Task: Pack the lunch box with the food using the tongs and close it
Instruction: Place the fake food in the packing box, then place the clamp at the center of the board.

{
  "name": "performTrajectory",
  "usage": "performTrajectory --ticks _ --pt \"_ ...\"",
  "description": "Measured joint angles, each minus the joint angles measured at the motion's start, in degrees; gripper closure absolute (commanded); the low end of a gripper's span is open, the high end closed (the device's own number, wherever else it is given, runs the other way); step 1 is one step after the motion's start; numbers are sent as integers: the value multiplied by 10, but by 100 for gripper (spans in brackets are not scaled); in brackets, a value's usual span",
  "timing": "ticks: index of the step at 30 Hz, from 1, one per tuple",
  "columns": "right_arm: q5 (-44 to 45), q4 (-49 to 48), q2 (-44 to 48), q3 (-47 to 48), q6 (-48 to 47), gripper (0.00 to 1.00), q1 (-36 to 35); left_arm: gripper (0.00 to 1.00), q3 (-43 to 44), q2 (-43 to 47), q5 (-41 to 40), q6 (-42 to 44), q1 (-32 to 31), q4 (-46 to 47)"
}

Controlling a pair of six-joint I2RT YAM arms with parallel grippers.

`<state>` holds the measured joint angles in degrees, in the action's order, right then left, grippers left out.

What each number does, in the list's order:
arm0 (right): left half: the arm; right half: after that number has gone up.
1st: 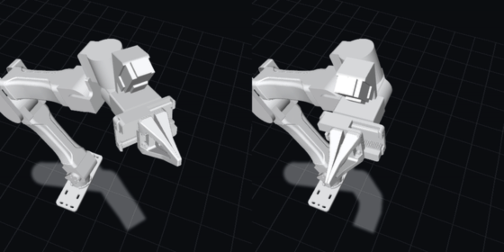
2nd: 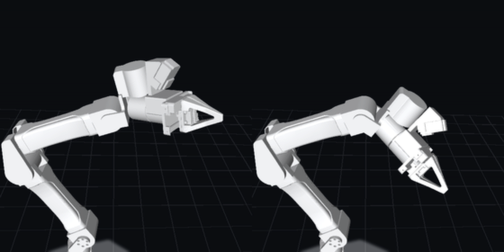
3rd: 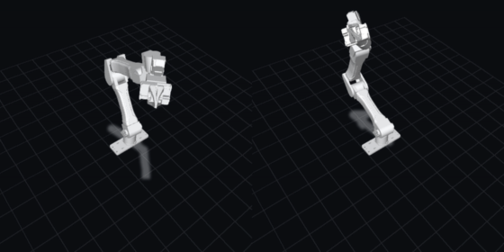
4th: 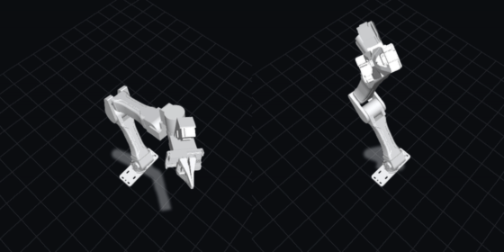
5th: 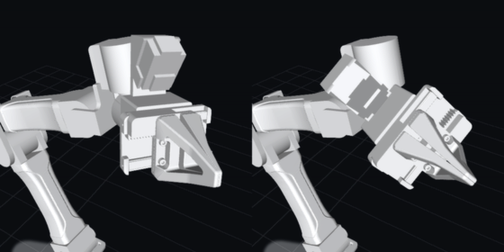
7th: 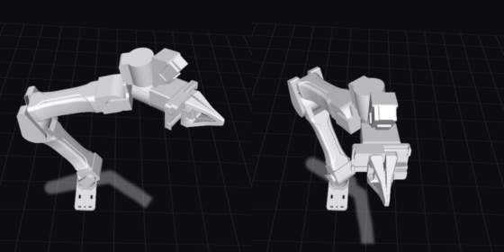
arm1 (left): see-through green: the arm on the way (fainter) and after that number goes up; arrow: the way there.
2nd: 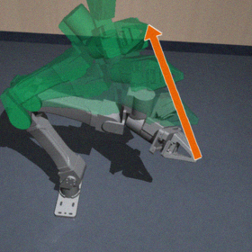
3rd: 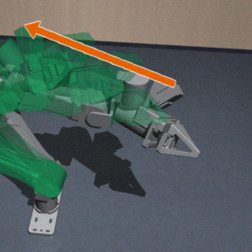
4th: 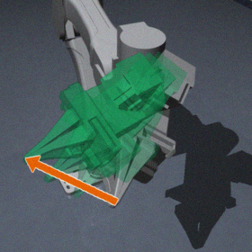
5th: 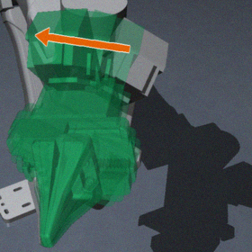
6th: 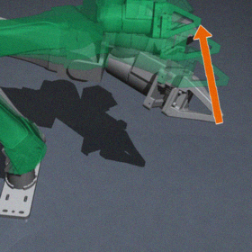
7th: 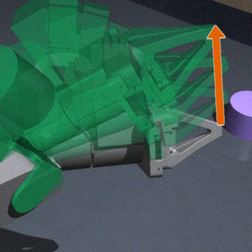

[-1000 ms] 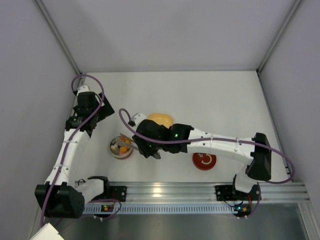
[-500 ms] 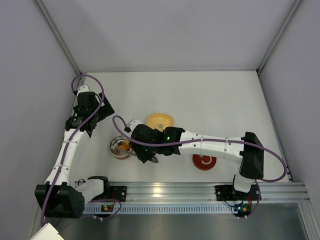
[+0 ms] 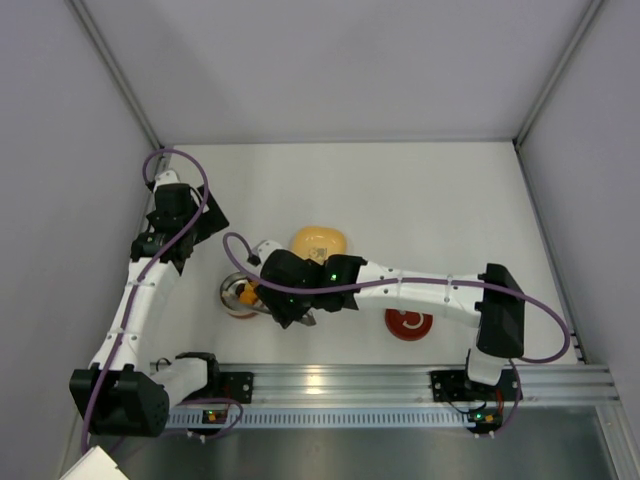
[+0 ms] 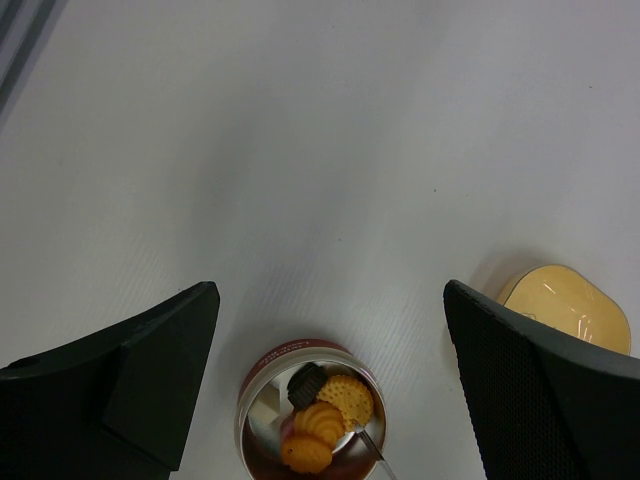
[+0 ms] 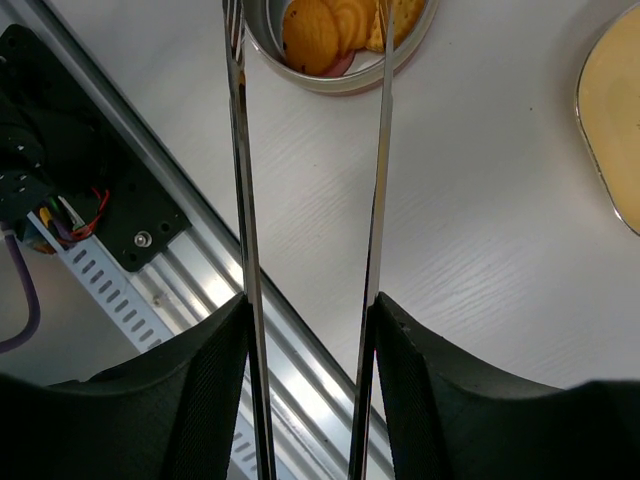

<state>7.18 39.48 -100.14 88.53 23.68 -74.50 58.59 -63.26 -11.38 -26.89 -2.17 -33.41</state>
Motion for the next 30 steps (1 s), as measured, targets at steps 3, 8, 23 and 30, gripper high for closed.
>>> performTrajectory --ticks 3,8,23,30 --pt "9 0 0 0 -1 50 3 1 0 0 0 0 0 0" --pt "21 -4 36 -24 0 51 48 1 0 0 0 0 0 0" --pt "82 -25 235 -189 17 50 497 1 0 0 14 0 0 0" --pt "82 -74 104 -195 26 50 599 1 0 1 29 0 0 1"
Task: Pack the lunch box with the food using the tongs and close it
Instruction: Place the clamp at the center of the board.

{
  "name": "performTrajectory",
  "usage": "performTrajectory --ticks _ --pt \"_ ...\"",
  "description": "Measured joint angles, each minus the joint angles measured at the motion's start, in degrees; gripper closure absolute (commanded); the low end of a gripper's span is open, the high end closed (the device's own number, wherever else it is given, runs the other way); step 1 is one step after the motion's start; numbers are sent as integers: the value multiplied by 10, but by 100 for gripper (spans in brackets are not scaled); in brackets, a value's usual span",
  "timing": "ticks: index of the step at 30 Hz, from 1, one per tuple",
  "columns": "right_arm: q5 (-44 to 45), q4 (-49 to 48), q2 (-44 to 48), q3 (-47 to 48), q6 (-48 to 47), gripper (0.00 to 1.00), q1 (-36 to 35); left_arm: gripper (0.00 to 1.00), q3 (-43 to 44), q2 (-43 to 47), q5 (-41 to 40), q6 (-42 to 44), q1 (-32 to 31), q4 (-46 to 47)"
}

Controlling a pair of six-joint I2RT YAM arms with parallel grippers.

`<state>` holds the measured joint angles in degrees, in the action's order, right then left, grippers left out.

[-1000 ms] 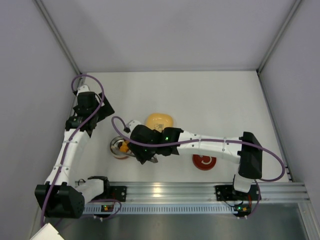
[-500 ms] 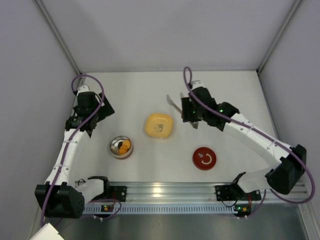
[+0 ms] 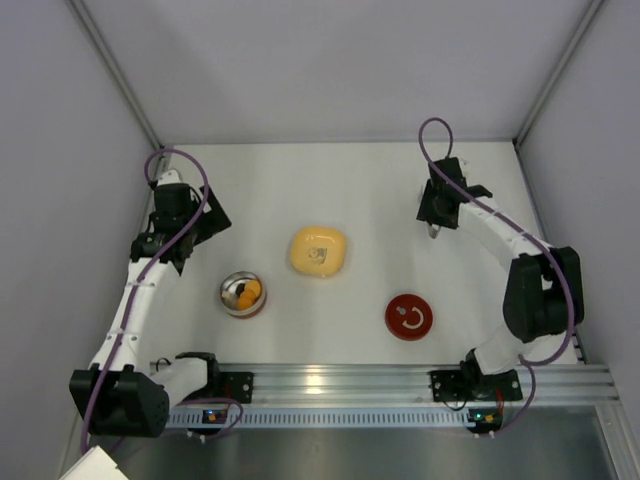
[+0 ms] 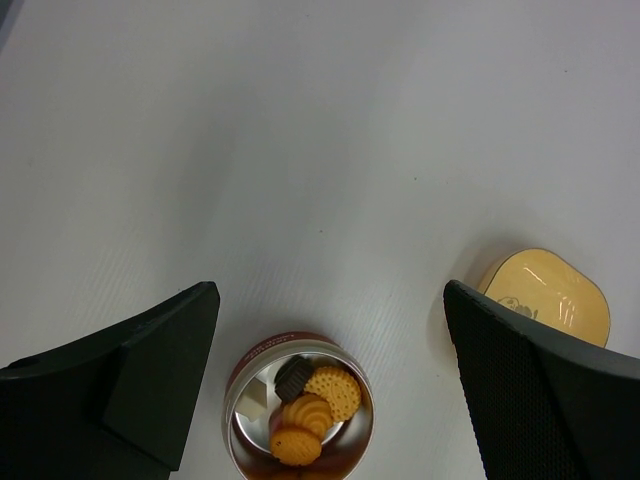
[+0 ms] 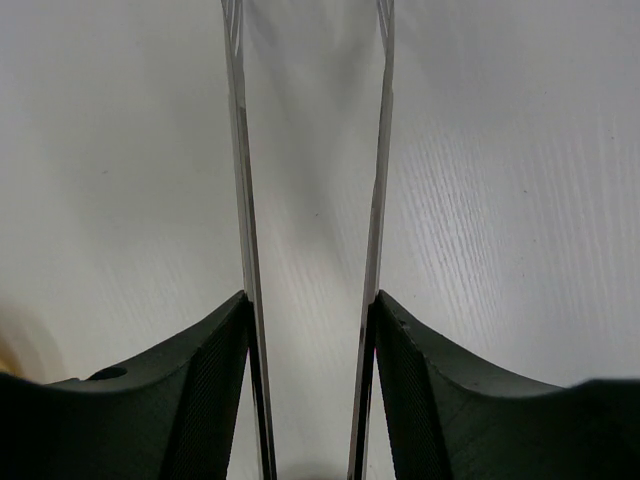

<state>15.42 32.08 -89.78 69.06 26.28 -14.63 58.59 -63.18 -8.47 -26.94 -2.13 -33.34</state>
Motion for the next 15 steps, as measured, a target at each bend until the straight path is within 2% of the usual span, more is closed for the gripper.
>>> performTrajectory --ticks 9,15 --pt "1 -40 -152 23 3 46 50 1 0 9 4 0 0 2" --pt "-9 -61 -189 25 3 41 66 1 0 9 4 0 0 3"
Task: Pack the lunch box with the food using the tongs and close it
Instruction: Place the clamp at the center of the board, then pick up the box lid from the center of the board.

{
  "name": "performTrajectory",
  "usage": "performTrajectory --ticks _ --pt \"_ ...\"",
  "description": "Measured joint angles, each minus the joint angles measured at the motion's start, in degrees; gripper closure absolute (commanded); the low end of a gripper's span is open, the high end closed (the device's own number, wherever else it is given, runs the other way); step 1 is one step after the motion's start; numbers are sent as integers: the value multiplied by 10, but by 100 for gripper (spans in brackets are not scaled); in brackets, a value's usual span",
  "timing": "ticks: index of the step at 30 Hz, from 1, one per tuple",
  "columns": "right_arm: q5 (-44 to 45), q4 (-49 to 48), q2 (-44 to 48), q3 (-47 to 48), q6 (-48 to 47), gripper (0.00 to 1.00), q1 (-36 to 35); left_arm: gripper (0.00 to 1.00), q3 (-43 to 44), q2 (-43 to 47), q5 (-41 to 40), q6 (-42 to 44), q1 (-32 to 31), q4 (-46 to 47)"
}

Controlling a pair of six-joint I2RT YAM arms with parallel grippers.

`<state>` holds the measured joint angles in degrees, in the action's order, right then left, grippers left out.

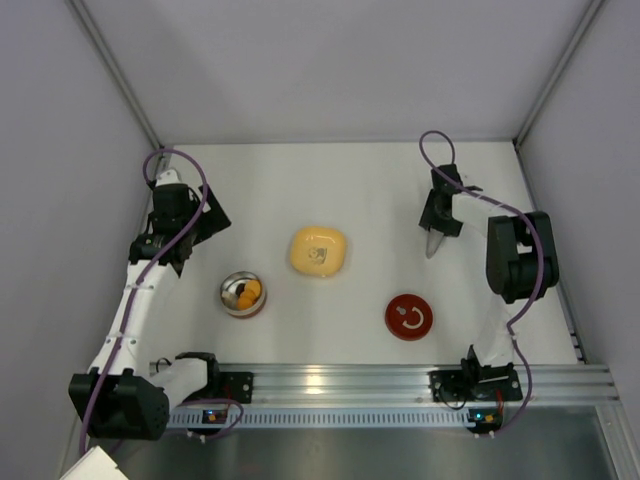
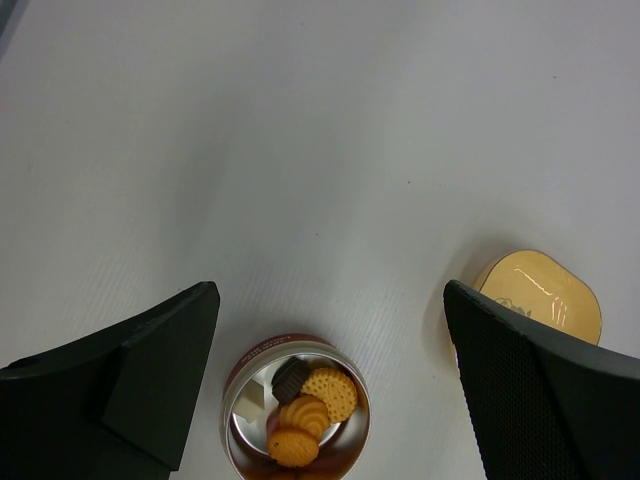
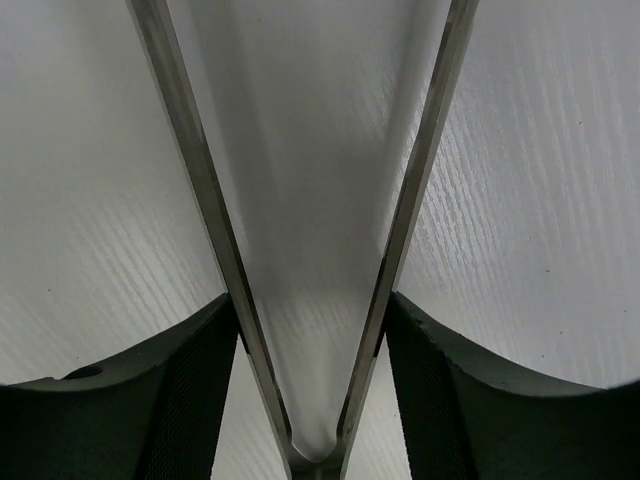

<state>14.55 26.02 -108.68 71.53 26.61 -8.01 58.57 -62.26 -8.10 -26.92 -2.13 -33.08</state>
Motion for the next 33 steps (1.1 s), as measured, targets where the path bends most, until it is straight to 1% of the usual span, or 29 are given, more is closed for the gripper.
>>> performTrajectory --ticks 3,8,17,20,26,30,33 --pt "-5 -7 -5 2 0 39 6 1 0 0 0 0 0 0" --pt "-10 -13 -5 2 0 33 8 1 -1 0 -1 0 0 0" --pt "-16 -13 7 2 -6 13 8 1 -1 0 -1 0 0 1" --pt "-16 -12 26 1 -9 11 8 1 -1 0 -1 0 0 1" --pt "-16 -9 122 -38 -11 11 8 1 -1 0 -1 0 0 1" --pt "-22 -5 222 -78 -16 13 6 1 -1 0 0 0 0 1" --pt "-25 5 302 -110 -19 15 -8 1 -1 0 0 0 0 1"
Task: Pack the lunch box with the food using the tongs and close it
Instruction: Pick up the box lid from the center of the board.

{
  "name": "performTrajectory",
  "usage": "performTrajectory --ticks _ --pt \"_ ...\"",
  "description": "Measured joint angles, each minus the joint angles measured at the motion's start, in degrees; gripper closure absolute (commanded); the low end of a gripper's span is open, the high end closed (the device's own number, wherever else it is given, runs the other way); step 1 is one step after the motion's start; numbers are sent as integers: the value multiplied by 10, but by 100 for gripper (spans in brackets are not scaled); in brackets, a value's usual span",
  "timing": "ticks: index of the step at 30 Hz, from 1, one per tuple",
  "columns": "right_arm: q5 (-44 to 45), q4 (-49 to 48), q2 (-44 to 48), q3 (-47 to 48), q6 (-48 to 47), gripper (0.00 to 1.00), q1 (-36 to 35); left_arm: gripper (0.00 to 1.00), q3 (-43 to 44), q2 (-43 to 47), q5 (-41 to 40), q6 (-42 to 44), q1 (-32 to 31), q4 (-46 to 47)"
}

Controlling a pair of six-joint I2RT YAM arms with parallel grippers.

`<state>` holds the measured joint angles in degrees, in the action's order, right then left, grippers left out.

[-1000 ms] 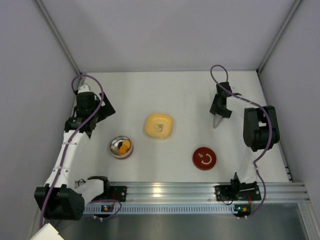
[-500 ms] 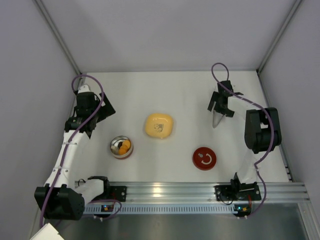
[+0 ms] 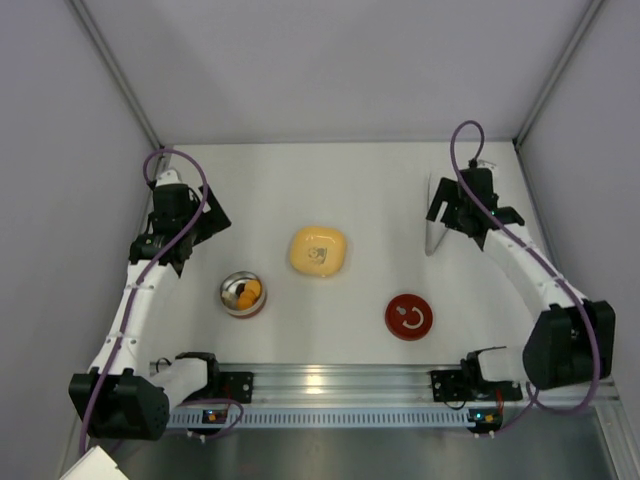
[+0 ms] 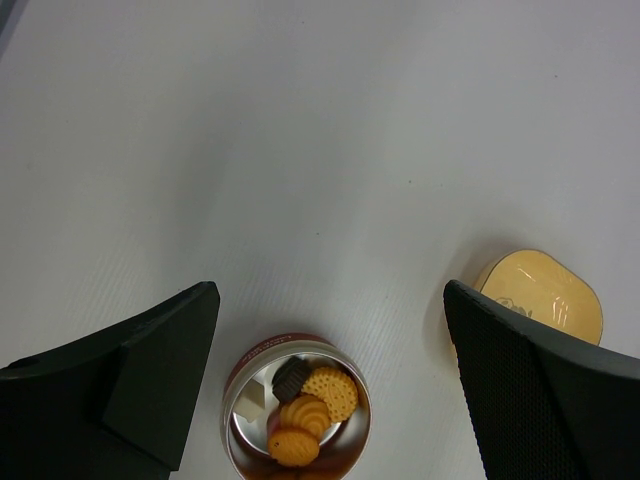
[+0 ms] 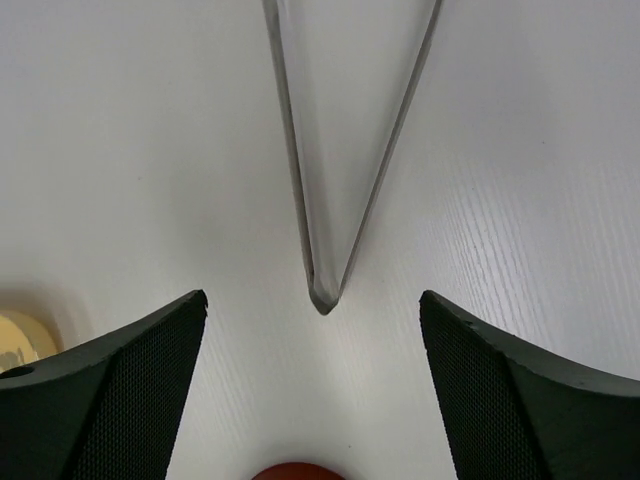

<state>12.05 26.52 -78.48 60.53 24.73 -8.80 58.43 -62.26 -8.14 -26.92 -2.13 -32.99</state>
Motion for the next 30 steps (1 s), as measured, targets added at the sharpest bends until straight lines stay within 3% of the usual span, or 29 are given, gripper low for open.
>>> performTrajectory --ticks 5,10,13,21,30 --pt "5 36 102 -60 14 20 -110 1 0 0 2 0 0 0" --pt "9 95 150 -111 68 23 -253 1 0 0 5 0 0 0" --pt "19 135 171 -134 105 23 -294 1 0 0 7 0 0 0" --pt "29 162 236 -213 182 27 -305 1 0 0 11 0 0 0" --pt "-5 153 242 -273 222 28 -305 1 0 0 13 0 0 0"
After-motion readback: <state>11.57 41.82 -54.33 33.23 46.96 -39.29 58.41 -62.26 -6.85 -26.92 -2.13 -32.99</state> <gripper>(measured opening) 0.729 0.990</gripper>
